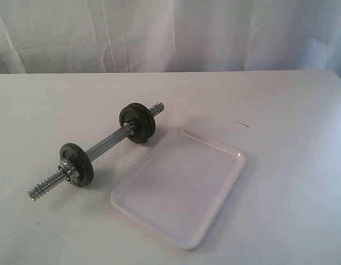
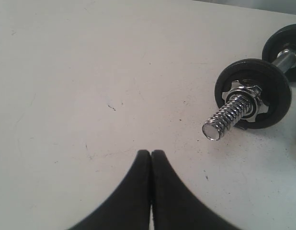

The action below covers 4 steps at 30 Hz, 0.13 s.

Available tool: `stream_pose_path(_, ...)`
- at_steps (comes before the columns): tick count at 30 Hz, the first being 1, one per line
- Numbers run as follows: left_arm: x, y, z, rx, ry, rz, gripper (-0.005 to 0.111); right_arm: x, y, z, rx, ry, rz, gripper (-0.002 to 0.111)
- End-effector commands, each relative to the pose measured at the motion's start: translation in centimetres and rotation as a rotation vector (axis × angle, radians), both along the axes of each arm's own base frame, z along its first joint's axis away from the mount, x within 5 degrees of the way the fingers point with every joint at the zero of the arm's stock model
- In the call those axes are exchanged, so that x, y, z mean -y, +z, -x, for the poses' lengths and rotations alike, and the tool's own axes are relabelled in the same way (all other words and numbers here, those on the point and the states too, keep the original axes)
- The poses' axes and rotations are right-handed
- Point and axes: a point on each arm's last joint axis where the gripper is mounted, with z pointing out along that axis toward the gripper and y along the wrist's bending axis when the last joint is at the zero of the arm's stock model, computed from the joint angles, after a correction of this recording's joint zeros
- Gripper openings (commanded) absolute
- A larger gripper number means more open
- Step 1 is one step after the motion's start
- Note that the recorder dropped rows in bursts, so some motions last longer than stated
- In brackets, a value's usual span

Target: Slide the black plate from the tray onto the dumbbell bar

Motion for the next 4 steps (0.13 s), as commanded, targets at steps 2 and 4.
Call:
stream_pose_path(2, 0.02, -0.13, 0.01, -0.001, 0.002, 0.01, 0.0, 0.02, -0.06, 0.03, 0.001, -0.003, 0.002, 0.0)
stream_pose_path(4, 0.02, -0.13, 0.01, -0.001, 0.002, 0.01, 0.0, 0.02, -0.06, 0.03, 0.001, -0.003, 0.002, 0.0)
